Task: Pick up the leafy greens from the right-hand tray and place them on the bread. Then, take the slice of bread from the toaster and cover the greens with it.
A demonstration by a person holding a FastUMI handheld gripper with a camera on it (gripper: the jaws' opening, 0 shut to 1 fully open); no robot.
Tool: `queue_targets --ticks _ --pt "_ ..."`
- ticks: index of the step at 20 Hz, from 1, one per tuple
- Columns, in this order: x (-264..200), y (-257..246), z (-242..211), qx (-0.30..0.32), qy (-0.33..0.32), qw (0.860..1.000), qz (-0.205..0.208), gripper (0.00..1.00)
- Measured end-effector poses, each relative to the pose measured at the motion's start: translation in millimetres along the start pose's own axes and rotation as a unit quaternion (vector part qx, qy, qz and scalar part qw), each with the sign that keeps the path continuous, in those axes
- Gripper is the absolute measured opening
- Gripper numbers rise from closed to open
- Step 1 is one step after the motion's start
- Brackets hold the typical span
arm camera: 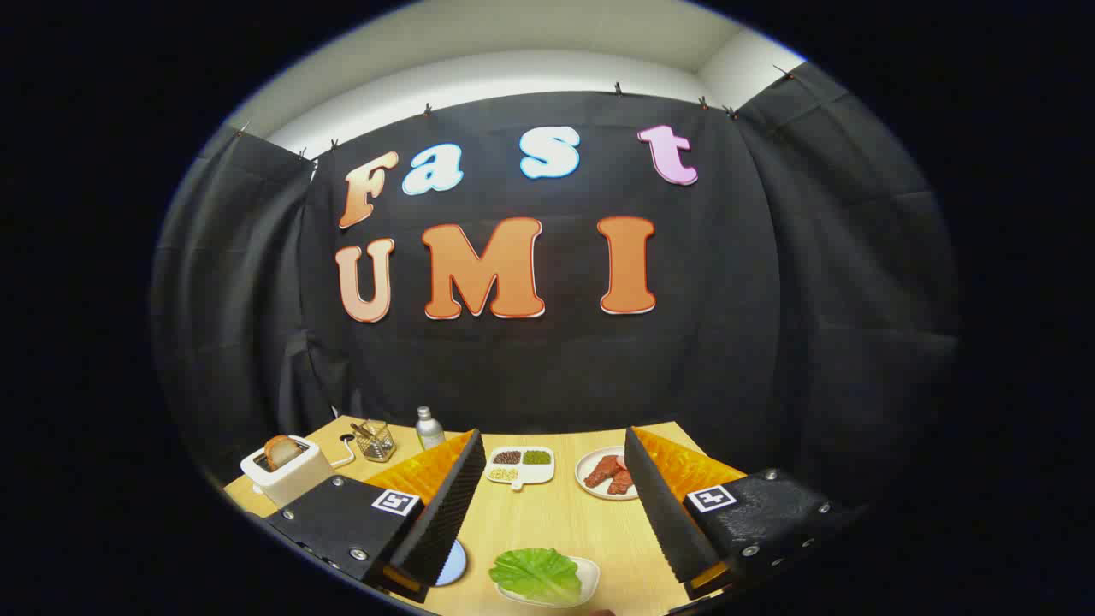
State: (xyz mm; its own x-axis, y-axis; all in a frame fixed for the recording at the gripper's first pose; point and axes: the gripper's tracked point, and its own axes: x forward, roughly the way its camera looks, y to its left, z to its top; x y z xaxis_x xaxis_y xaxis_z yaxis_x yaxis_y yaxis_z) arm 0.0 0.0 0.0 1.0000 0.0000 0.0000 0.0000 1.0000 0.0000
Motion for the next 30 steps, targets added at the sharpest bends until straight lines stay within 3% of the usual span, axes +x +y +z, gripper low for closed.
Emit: queue_targets --ticks 3,11,20,30 --pt "-25 30 -1 -0.027 -0.004 0.999 -0.016 0.98" --pt "-62 91 -15 -0.04 -0.009 0.999 -0.011 0.98" --pt "-48 82 -55 -0.015 0.032 0.999 -0.016 0.99" --pt "-2 53 -159 0.0 0.131 0.991 -0.021 0.99"
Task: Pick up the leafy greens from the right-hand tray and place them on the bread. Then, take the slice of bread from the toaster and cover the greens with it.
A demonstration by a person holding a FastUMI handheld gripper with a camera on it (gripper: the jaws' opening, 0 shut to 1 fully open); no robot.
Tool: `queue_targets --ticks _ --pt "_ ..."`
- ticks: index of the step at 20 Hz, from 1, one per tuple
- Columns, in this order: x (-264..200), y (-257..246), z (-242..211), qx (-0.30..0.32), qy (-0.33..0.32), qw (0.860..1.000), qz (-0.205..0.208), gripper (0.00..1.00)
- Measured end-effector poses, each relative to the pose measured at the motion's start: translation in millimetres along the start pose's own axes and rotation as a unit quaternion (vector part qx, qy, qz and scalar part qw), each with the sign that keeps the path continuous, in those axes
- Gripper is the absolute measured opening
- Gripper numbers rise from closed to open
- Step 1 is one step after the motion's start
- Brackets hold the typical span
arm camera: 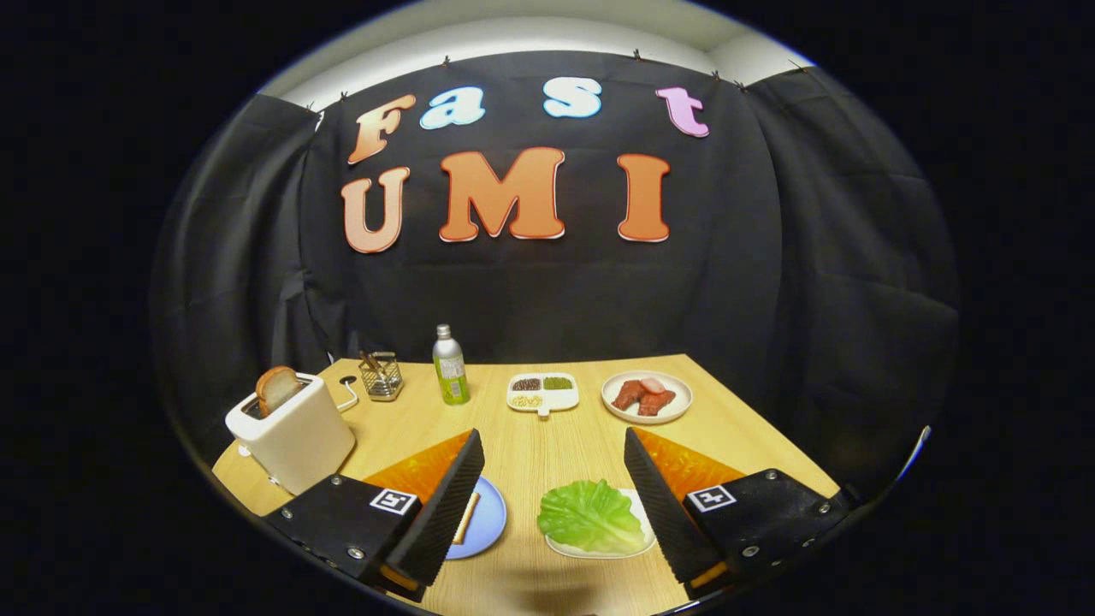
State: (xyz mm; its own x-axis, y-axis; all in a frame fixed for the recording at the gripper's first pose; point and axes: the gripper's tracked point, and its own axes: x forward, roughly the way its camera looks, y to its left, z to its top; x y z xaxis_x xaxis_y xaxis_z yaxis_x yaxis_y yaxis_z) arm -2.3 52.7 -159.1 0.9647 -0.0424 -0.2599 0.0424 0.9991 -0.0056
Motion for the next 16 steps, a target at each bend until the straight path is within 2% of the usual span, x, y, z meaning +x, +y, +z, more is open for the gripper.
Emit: queue_targets --ticks 8,16 --pt "56 -28 -97 0.017 0.108 0.994 -0.014 0.99" --pt "80 -45 -145 -0.007 0.165 0.986 -0.031 0.99"
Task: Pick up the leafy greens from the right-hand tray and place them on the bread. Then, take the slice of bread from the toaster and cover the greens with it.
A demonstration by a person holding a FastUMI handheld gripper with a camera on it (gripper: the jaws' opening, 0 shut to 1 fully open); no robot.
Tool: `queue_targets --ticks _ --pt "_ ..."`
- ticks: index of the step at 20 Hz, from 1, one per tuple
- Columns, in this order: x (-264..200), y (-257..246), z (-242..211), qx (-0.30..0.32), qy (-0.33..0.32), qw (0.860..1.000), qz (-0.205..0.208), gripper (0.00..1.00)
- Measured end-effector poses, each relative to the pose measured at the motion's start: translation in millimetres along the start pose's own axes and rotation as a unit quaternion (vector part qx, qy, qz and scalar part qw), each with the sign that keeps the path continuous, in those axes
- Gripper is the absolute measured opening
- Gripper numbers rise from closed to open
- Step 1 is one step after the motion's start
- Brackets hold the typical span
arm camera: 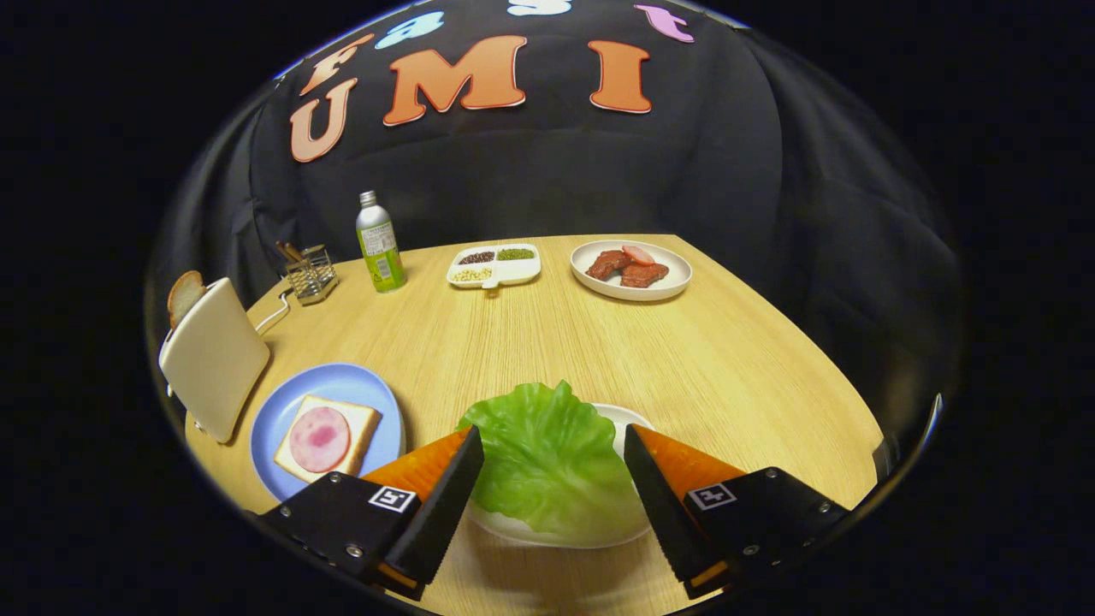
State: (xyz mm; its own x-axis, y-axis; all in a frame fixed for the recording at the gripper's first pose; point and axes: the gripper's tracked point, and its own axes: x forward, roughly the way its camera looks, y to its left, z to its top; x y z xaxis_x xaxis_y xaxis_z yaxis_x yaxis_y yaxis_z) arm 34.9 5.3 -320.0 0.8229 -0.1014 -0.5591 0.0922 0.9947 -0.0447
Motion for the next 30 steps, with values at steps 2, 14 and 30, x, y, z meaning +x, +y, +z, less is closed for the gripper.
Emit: queue_targets --ticks 2,14,30 --pt "7 1 -7 -0.009 0.01 1.0 0.001 0.99" --pt "18 -1 -36 -0.024 0.053 0.998 -0.007 0.92" --pt "16 4 -40 -0.028 0.066 0.997 -0.006 0.02"
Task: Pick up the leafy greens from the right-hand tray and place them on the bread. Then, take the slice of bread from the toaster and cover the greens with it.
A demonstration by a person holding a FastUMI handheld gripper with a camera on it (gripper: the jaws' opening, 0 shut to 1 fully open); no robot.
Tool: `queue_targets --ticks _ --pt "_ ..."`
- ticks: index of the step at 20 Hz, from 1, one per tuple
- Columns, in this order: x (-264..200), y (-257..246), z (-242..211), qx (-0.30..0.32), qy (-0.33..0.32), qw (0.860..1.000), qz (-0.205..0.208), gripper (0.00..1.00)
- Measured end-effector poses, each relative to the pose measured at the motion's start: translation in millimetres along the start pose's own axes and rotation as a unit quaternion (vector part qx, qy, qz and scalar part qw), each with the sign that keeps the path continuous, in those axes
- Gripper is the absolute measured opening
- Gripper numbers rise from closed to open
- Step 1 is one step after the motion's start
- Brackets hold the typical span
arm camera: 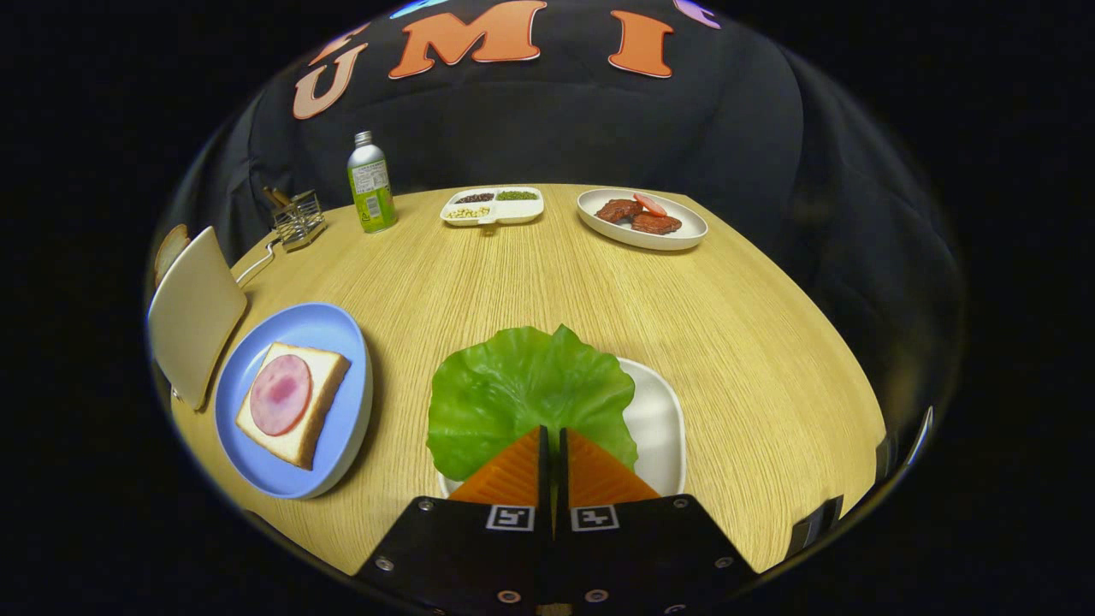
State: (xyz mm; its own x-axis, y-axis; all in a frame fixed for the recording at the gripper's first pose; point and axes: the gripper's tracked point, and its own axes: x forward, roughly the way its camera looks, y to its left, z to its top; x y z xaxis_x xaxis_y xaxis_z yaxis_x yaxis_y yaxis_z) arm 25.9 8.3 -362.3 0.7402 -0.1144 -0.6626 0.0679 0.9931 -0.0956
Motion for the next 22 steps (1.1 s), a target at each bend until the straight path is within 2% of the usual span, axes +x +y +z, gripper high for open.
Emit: queue_targets --ticks 14,22 --pt "-65 14 61 0.004 -0.073 0.997 0.021 0.01" --pt "-102 76 101 -0.02 -0.112 0.992 0.061 0.0"
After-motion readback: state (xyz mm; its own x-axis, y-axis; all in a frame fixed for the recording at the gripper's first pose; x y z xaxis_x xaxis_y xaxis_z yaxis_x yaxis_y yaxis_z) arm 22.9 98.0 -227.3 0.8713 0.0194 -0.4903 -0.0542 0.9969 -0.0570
